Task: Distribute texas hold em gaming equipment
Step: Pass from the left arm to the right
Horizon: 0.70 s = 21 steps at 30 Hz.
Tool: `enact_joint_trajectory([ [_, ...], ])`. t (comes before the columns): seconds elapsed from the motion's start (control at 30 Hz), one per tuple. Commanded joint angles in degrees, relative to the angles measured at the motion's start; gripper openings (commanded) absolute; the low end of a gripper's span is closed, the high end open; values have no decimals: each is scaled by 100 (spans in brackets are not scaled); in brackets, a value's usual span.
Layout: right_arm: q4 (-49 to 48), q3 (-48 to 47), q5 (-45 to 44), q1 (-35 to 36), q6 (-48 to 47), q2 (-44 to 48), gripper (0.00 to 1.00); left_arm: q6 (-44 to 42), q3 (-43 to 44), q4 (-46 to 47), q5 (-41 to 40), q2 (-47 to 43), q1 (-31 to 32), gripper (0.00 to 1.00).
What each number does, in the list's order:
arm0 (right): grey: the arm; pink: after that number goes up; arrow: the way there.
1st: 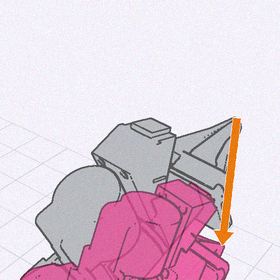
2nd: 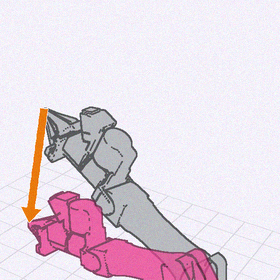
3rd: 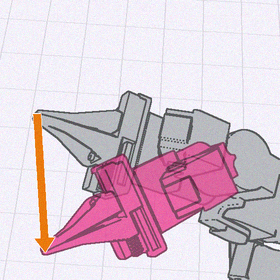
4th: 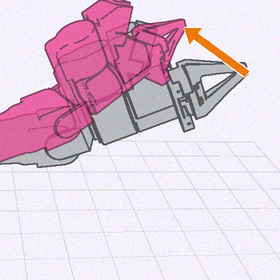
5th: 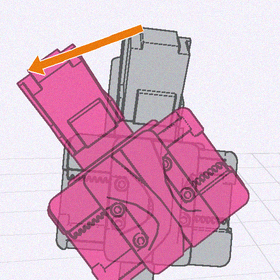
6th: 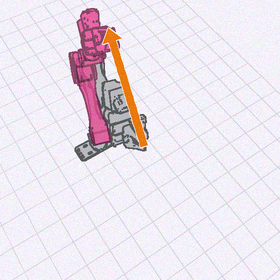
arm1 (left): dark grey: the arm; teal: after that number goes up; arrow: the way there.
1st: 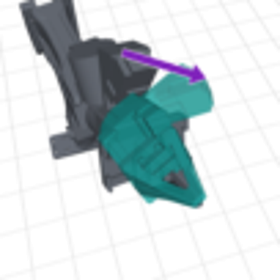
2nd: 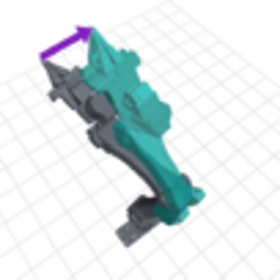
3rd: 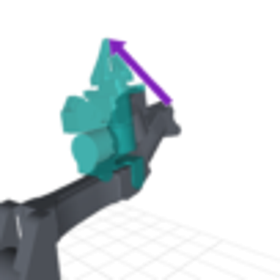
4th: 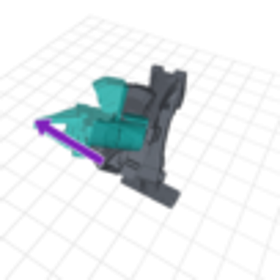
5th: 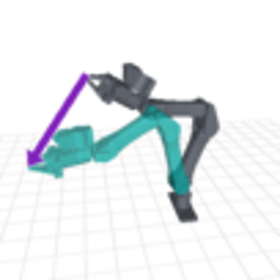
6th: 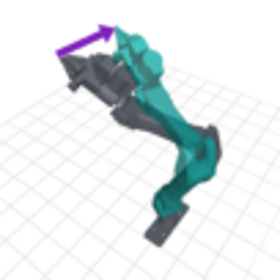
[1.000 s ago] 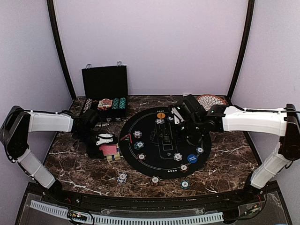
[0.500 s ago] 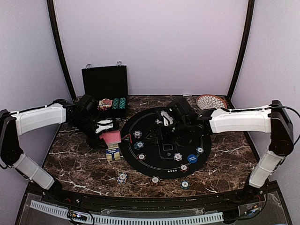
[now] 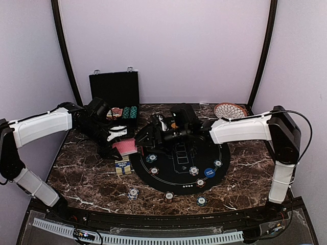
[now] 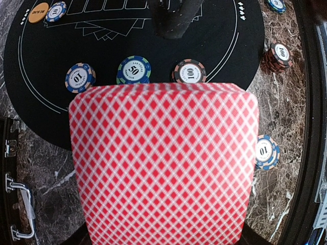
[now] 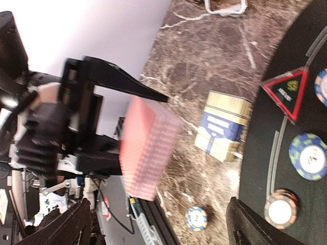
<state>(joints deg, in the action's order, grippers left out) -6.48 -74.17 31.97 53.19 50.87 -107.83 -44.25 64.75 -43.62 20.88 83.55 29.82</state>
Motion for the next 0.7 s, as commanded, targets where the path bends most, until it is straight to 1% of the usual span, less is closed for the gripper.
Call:
enact_joint_trajectory([
  [0.0,-718,-284,496,-19,320,-239,91,61,214,-200,151,-133,77,0],
  [0.33,-988,-469,740,-19,583,-655,82,81,294,-213,93,-120,212,0],
  [0.67,-1401,-707,1009,-17,966,-1050,78,72,320,-195,75,-132,279,0],
])
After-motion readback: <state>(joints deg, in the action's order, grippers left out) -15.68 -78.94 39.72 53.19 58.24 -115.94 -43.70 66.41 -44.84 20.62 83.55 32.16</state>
